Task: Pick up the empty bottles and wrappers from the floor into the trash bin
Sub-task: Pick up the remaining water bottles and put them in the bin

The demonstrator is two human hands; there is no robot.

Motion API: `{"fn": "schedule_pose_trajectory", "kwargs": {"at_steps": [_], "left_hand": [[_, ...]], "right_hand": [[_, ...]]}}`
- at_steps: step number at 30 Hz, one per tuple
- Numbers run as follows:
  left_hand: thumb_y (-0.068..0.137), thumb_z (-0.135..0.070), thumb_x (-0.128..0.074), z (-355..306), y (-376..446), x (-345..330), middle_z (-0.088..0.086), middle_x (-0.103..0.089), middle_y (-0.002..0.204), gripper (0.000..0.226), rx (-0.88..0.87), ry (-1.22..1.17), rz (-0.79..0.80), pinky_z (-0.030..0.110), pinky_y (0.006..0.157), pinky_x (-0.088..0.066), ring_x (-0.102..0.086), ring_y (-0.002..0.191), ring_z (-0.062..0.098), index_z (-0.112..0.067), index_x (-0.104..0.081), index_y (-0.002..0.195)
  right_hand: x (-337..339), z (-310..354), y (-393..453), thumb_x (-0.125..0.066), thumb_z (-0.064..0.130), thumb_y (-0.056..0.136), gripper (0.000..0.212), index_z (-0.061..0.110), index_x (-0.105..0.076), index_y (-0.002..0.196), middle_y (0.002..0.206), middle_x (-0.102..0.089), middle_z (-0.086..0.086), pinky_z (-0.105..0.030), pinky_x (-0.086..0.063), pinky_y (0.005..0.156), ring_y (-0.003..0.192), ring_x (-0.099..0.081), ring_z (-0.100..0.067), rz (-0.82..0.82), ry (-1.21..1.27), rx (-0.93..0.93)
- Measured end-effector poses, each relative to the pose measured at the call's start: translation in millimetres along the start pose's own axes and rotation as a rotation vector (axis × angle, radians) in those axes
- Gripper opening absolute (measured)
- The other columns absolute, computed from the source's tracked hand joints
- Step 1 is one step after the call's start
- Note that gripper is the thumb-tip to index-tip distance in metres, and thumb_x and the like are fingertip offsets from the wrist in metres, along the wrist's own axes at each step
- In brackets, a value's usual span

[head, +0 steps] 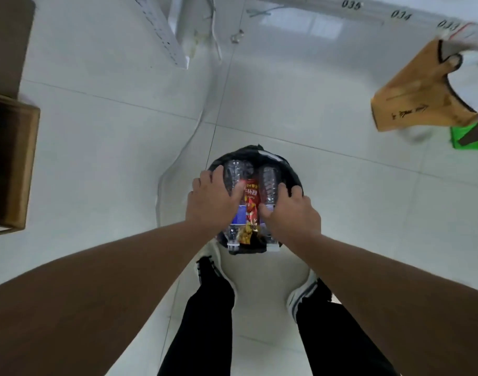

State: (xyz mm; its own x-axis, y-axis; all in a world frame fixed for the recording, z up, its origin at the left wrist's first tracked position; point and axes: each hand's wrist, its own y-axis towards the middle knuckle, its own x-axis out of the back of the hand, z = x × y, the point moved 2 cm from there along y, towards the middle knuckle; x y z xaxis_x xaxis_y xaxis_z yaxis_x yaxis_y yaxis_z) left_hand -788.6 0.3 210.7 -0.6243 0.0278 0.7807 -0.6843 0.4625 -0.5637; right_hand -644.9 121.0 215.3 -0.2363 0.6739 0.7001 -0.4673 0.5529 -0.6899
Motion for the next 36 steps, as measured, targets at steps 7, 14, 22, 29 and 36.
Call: {"fn": "schedule_pose_trajectory", "kwargs": {"at_steps": [7, 14, 22, 29, 36], "left_hand": [[0.101, -0.053, -0.050, 10, -23, 46, 0.008, -0.051, 0.148, 0.066, -0.067, -0.085, 0.086, 0.051, 0.107, -0.047, -0.047, 0.133, 0.029, -0.021, -0.040, 0.158], [0.098, -0.054, -0.056, 10, -58, 80, 0.001, -0.052, 0.152, 0.068, -0.212, -0.069, 0.158, 0.049, 0.110, -0.048, -0.050, 0.137, 0.023, -0.024, -0.041, 0.158], [0.092, -0.064, -0.052, -34, -81, 100, -0.004, -0.049, 0.153, 0.072, -0.553, 0.204, 0.288, 0.045, 0.103, -0.054, -0.053, 0.131, 0.021, -0.029, -0.039, 0.154], [0.086, -0.065, -0.050, -120, -126, 105, -0.009, -0.048, 0.156, 0.078, -0.790, 0.331, 0.292, 0.040, 0.113, -0.043, -0.047, 0.142, 0.021, -0.031, -0.043, 0.156], [0.083, -0.070, -0.050, -191, -214, 10, -0.010, -0.041, 0.161, 0.086, -0.887, 0.450, 0.366, 0.040, 0.120, -0.036, -0.041, 0.146, 0.019, -0.032, -0.038, 0.160]], "right_hand": [[41, -12, -27, -0.053, 0.055, 0.101, 0.066, 0.025, -0.043, 0.159, 0.148, -0.051, -0.004, -0.043, -0.048, 0.100, 0.130, -0.054, -0.028, 0.121, 0.178, 0.100], [76, -47, -73, -0.066, 0.065, 0.088, 0.080, 0.034, -0.045, 0.159, 0.154, -0.051, 0.001, -0.036, -0.048, 0.098, 0.134, -0.056, -0.022, 0.144, 0.250, 0.043], [91, -135, -174, -0.072, 0.064, 0.087, 0.088, 0.033, -0.040, 0.164, 0.163, -0.039, 0.000, -0.044, -0.045, 0.115, 0.144, -0.051, -0.024, 0.017, 0.488, -0.302], [70, -202, -286, -0.074, 0.058, 0.085, 0.085, 0.036, -0.043, 0.161, 0.161, -0.041, 0.003, -0.034, -0.044, 0.108, 0.138, -0.054, -0.020, -0.081, 0.676, -0.510], [-1, -294, -371, -0.070, 0.066, 0.082, 0.090, 0.040, -0.038, 0.163, 0.165, -0.036, 0.003, -0.044, -0.047, 0.113, 0.144, -0.048, -0.025, -0.126, 0.708, -0.575]]}}
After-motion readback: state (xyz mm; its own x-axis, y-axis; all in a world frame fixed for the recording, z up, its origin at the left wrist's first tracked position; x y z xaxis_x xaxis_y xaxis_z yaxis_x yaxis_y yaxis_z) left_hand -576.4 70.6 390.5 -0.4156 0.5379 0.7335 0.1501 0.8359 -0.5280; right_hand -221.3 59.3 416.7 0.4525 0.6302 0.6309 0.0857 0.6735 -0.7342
